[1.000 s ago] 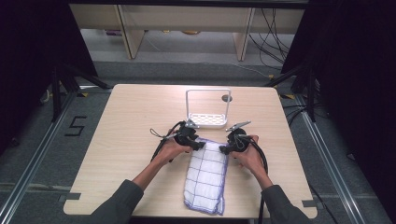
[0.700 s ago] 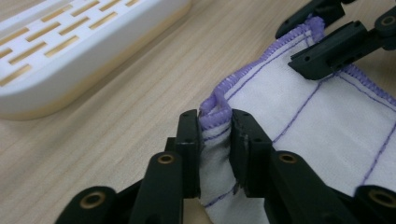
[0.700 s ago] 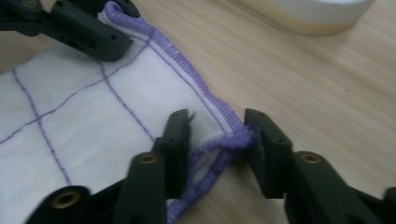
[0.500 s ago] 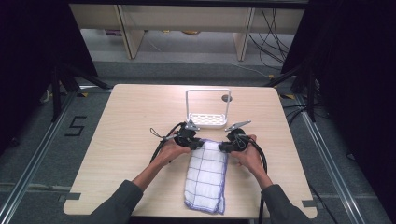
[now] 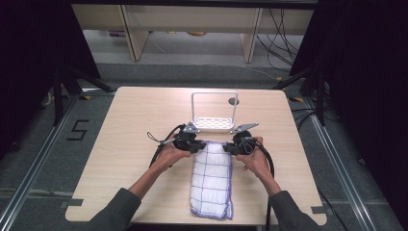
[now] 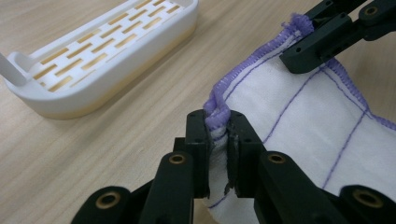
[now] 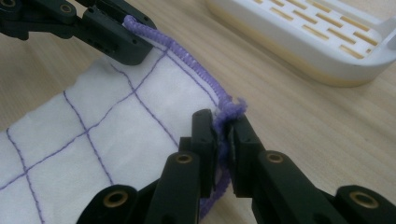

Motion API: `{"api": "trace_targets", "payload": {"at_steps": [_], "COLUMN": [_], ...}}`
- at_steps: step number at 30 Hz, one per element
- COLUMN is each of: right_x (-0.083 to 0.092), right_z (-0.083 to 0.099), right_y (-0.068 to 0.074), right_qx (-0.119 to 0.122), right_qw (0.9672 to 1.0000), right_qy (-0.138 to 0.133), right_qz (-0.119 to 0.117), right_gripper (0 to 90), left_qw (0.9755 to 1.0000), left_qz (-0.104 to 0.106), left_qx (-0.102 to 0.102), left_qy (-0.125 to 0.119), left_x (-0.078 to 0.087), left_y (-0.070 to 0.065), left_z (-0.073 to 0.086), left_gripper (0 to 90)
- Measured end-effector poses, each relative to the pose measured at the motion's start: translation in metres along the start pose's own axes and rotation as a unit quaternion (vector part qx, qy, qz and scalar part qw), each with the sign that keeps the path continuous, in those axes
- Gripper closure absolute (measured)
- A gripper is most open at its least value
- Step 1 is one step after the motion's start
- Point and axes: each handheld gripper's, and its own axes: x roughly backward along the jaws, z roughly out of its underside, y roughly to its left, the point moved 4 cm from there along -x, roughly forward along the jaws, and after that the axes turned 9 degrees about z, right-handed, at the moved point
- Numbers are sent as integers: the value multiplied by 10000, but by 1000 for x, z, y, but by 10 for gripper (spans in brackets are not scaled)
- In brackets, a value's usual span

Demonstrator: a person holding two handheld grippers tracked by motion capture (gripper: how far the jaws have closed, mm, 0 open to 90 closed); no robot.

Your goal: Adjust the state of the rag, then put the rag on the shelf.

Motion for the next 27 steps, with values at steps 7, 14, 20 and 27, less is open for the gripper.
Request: {"api": "trace_targets", "payload": {"at_steps": [7,14,20,27], "right_x": [11,17,18,20], "right_z": [-4,-10,-12,-15], "right_y": [1,9,12,16], "right_qx": [62,94,211,183], "right_qw": [9998,9993,9993,9986], "right_qy": [-167,-350,-286,-490], "right_qz": [8,-66,-80,-93], "right_gripper": [832,832,832,831], "left_qw": [9995,9995,9992,9991], "left_qz": [12,-20,-23,21], "left_qx": [-10,-74,16,28], "left_qy": [-306,-303,-397,-426], "left_x": [14,29,34,38], "left_y": [-8,-12,-15,-15], "left_z": [-7,-8,-3,-3], "left_gripper": [799,797,797,796]}}
